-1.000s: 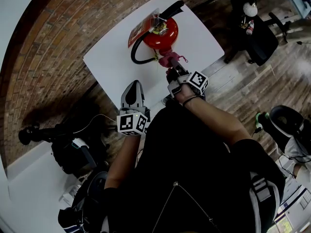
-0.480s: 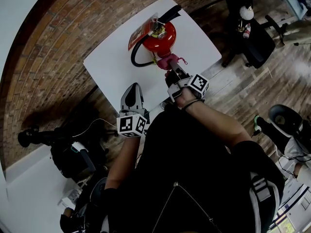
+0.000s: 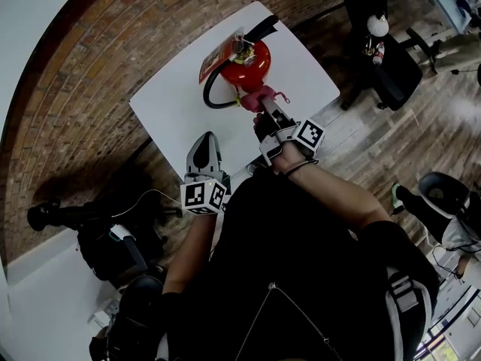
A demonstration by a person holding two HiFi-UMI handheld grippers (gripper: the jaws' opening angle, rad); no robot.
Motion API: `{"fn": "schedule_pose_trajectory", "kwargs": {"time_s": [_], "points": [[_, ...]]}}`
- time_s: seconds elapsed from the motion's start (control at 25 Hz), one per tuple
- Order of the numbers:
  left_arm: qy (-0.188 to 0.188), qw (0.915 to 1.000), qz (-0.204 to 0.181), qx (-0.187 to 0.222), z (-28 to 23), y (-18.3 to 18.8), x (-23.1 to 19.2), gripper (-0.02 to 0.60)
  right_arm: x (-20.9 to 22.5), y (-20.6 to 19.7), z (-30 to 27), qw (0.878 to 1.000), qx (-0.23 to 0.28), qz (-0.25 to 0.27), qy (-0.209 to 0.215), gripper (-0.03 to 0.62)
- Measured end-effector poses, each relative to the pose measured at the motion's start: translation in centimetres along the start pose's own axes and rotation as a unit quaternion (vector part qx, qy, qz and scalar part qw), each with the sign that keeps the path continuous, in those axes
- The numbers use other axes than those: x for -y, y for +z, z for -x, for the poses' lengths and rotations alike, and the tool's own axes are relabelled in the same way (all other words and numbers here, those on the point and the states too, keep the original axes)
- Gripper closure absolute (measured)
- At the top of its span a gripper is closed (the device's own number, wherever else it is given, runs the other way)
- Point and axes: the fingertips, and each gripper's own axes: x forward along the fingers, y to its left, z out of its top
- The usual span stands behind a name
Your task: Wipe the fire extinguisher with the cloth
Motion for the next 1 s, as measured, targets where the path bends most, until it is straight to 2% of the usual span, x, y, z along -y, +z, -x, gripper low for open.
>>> {"fn": "schedule_pose_trajectory", "kwargs": {"time_s": [0.52,1.0], "points": [[-0.002,0.9999,0.003,0.01,-0.1,0.5,0.1,0.574,-5.1,-0.7,0.1,0.999,-0.015,-0.003,0.048,0.491],[0.002,0.9997,0.011,0.02,0.4,0.8,0.4,0.574,-8.6,-1.1,0.5,0.996,-0.034,0.02,0.083,0.491]]}}
